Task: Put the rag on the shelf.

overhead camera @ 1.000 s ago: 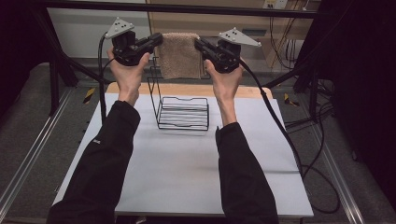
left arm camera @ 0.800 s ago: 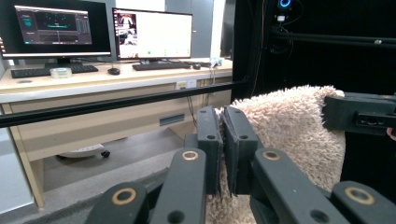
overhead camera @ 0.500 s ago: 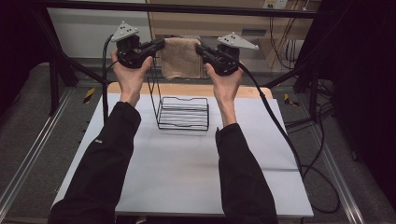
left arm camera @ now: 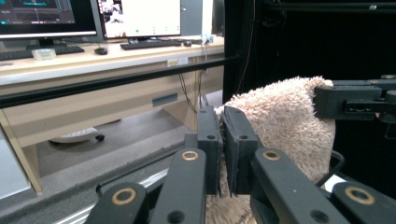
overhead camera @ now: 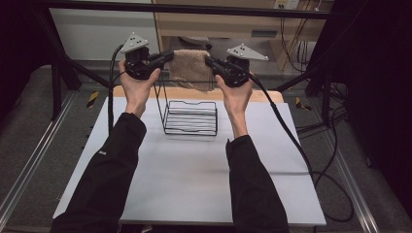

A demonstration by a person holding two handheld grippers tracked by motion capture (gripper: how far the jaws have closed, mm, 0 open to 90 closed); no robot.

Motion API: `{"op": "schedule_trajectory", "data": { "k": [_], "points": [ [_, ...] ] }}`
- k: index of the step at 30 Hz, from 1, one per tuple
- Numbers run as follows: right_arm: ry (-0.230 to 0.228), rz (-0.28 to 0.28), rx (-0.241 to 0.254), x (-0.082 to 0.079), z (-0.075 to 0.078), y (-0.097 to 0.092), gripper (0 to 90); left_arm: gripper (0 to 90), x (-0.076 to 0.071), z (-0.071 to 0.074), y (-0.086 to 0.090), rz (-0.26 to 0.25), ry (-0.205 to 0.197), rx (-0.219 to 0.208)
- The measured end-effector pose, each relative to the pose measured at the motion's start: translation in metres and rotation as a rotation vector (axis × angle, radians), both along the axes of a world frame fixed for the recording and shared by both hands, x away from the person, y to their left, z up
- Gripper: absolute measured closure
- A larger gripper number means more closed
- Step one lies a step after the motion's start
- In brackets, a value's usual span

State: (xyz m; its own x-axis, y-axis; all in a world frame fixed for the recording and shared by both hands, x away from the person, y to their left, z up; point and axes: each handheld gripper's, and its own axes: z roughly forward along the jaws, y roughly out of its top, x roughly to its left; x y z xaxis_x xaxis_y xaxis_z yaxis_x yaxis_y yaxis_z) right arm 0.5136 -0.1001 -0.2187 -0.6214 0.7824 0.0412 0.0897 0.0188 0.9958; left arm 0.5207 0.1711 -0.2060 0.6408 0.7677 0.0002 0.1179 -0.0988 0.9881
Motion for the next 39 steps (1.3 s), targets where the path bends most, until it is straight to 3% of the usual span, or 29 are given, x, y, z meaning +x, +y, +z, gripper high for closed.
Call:
{"op": "schedule_trajectory", "data": {
  "k": [19, 32, 39],
  "points": [
    [-0.006, 0.042, -0.009, -0.013, -0.01, 0.0, 83.4, 85.6, -0.023, -0.01, 0.011, -0.057, -0.007, 0.006],
    [0.011, 0.072, -0.072, -0.025, -0.01, -0.001, 82.8, 85.0, -0.037, -0.014, 0.012, -0.092, 0.047, 0.039],
    [0.029, 0.091, -0.131, -0.03, -0.011, -0.001, 82.8, 84.3, -0.042, -0.02, 0.012, -0.101, 0.086, 0.071]
  ]
}}
